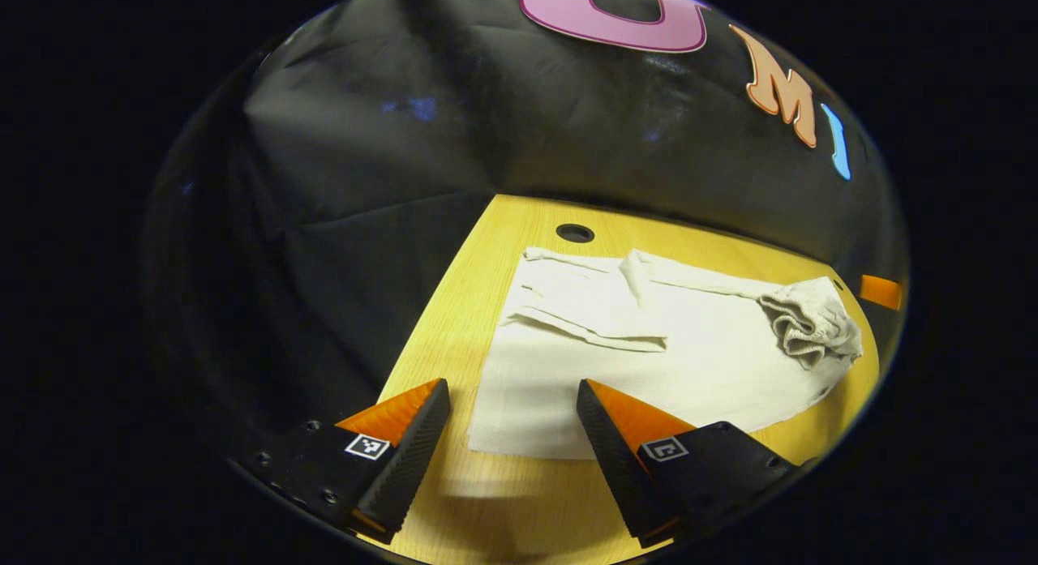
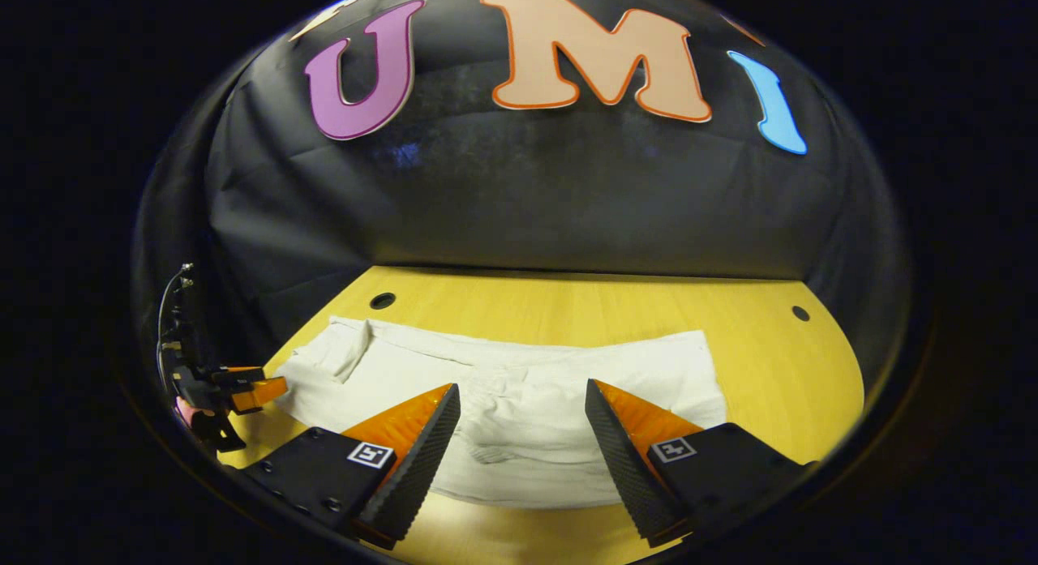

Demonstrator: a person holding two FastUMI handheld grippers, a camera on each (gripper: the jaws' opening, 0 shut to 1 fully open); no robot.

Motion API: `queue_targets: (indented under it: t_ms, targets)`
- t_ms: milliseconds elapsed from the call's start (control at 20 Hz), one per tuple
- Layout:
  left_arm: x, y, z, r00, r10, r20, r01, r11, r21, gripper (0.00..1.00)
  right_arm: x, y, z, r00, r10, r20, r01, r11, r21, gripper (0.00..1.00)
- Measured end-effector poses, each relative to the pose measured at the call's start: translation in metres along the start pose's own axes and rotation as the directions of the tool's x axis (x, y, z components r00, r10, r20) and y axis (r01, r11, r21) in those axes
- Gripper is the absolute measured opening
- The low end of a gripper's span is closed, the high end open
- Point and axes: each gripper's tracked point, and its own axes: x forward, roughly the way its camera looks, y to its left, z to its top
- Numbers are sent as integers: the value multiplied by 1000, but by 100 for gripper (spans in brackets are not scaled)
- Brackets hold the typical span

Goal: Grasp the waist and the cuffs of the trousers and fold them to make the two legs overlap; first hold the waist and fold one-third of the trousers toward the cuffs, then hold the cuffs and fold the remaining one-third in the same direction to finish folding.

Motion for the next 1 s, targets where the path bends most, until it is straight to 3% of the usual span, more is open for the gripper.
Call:
queue_targets:
  t_ms: [400, 650, 750, 900, 1000]
  targets:
    - [8, 1, -6, 999, 43, -25, -42, 998, 42, 96, -8, -45, -1, 994, -106, 8, 105, 993, 58, 99]
    - [5, 2, -4, 999, 22, -26, -21, 998, 51, 93, -11, -54, 0, 993, -118, 9, 117, 990, 78, 99]
    - [7, -10, -4, 999, 0, -35, 2, 998, 68, 79, -13, -54, -1, 993, -114, 7, 113, 991, 74, 99]
    - [9, -24, -3, 999, 11, -35, -8, 997, 78, 27, -19, -56, -4, 994, -107, 3, 106, 993, 57, 99]
    - [10, -24, -1, 999, 29, -28, -27, 997, 67, 8, -25, -59, -3, 994, -105, 6, 105, 993, 52, 99]
